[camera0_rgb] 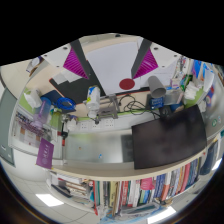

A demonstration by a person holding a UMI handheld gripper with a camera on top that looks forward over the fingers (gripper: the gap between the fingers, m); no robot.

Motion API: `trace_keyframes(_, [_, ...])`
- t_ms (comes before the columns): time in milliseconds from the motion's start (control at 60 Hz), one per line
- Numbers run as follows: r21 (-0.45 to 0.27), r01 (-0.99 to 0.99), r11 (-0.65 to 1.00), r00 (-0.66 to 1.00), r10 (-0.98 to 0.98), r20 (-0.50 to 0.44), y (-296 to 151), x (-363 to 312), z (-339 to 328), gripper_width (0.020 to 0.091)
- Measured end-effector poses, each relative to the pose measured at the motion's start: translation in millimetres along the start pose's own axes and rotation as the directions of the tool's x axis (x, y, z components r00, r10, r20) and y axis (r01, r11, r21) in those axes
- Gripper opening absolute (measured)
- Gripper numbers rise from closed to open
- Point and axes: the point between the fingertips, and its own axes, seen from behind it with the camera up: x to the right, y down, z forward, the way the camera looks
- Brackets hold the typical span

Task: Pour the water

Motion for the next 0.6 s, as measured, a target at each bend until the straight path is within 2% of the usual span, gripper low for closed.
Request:
trace_keyframes(117, [0.043, 0.057, 0.997, 0.998, -0.056, -0.011, 0.6, 27.7, 38.8, 0.0868])
trace_keyframes(133, [0.048, 0.058, 0.997, 0.998, -0.058, -0.012, -4.3, 16.0, 30.5, 0.0868])
trace_keyframes(150, [0.061, 0.076, 0.995, 0.997, -0.075, -0.011, -0.4, 35.4, 51.1, 0.0867])
trace_keyframes(283, [0.13, 0.103, 0.986, 0.994, -0.105, 0.005, -5.8, 61.5, 117.0, 0.0862])
trace_keyframes(467, [0.177, 0.113, 0.978, 0.993, -0.118, 0.016, -21.0, 92.8, 205.0, 0.0865])
trace_keyframes(600, [0.198, 0.133, 0.971, 0.988, -0.145, 0.05, -31.4, 100.5, 254.7, 0.0836])
